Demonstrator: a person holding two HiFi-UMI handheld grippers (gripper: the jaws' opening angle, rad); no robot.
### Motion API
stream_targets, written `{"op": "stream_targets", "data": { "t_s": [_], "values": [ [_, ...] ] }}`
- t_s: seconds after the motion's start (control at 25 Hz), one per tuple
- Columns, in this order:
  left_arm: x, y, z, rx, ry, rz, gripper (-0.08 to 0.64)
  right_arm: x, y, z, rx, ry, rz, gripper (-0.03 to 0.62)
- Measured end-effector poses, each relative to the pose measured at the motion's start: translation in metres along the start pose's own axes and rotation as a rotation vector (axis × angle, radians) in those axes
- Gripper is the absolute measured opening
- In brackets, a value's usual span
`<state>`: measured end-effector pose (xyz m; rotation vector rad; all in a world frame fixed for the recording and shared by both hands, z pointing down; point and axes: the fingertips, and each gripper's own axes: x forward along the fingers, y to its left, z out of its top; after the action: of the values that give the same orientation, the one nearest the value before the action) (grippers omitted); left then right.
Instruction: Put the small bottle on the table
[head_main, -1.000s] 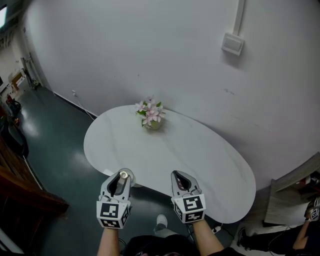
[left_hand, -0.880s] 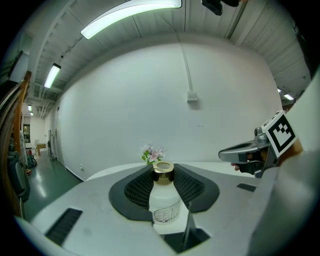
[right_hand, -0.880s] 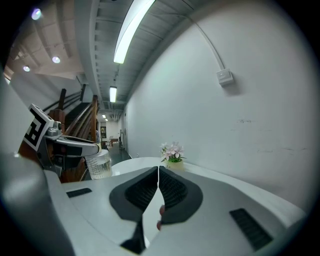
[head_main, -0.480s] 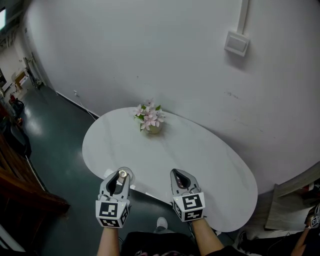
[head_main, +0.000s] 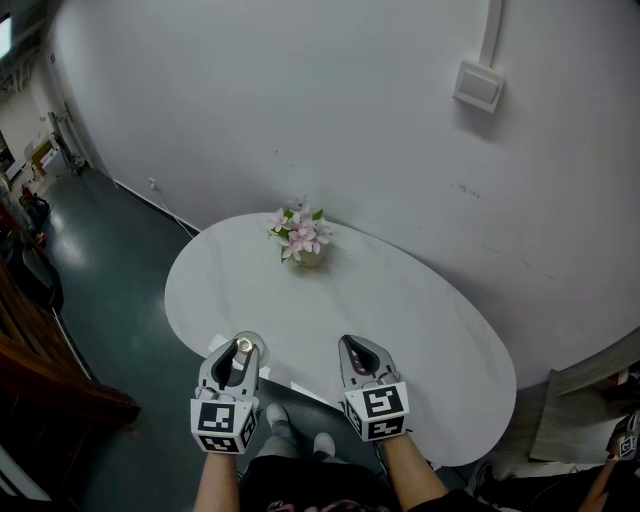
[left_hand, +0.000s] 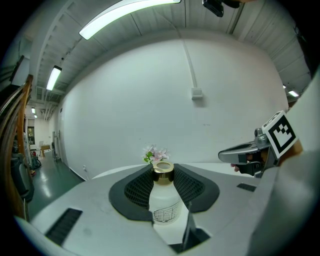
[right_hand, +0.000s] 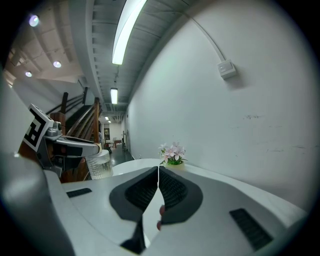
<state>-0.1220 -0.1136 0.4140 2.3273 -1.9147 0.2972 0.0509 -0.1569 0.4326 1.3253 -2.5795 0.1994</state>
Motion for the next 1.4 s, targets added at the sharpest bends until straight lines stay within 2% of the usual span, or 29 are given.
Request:
{"op": "stream_targets", "data": {
  "t_s": [0.56, 1.4],
  "values": [
    [0.027, 0.029, 0.003, -0.015, -0.013, -0.003, 0.129, 0.033, -0.002, 0.005, -0.001, 0.010, -0.016, 0.067],
    [0.090, 0.052, -0.022, -0.027, 0.055, -0.044, 0.129, 0.091, -0.015, -0.003, 0.000, 0.073, -0.013, 0.067]
  ]
}}
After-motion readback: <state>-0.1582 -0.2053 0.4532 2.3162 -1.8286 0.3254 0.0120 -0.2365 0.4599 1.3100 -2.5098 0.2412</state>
